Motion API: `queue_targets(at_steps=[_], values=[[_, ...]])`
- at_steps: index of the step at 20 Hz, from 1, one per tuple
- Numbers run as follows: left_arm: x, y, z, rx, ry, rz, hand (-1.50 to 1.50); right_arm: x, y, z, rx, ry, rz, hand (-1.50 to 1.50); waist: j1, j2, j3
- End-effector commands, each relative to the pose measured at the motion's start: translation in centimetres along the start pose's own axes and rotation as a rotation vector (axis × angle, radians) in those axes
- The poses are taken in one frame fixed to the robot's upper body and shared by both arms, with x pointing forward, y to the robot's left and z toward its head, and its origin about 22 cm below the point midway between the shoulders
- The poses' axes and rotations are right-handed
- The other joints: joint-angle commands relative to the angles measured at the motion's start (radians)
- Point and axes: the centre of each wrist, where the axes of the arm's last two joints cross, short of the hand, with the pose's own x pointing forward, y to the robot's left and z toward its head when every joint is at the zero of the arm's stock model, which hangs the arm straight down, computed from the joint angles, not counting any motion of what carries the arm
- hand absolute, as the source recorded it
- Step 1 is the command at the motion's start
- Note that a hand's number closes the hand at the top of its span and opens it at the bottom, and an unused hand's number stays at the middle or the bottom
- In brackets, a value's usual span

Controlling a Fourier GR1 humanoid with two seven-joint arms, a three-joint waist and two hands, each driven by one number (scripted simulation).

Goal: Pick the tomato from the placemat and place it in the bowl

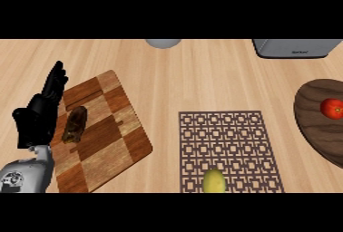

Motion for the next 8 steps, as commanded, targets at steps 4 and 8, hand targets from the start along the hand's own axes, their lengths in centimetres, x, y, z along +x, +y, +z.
queue_targets(at_steps=[4,8], values=[[-0.9,-0.7,2.2,-0.002,0.004,0.002,0.00,-1.0,-2.3,4.5,0.032,-0.044,-0.018,-1.50,0.005,0.000,0.000],[0.7,0.4,0.2,-0.015,0.000,0.004,0.00,-1.3,0.2,5.2,0.045,-0.031,-0.039,-1.50,0.007,0.001,0.000]])
